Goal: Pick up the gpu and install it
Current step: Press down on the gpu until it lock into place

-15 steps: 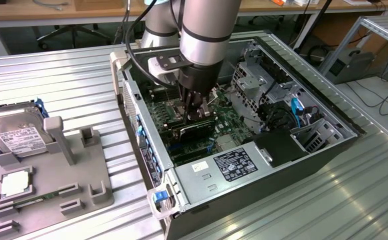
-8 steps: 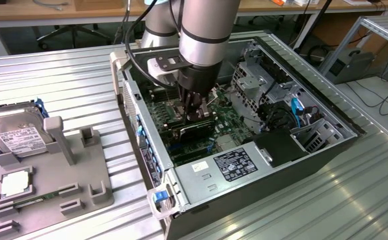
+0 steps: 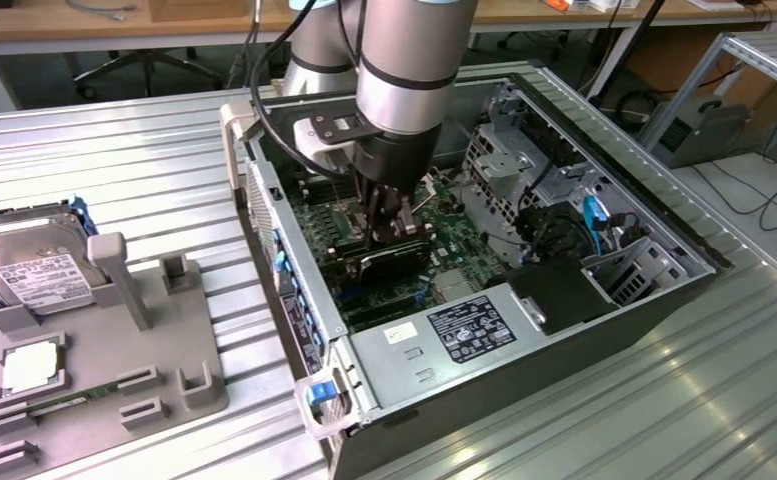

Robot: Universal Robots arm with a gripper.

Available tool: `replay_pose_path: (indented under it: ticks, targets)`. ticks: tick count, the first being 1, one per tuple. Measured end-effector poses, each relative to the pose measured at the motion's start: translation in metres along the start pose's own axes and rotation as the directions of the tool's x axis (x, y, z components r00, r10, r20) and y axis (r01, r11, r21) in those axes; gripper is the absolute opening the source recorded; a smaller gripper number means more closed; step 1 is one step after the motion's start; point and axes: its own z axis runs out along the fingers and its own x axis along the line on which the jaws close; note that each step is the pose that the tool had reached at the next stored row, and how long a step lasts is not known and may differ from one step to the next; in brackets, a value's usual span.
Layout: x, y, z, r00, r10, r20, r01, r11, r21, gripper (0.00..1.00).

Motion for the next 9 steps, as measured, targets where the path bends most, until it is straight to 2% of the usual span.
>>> replay_pose_path:
  ticks: [9]
  targets:
    - [0.0012, 0.0001, 0.0023, 1.0, 0.0, 0.0013, 0.0, 1.0, 0.0001, 0.11]
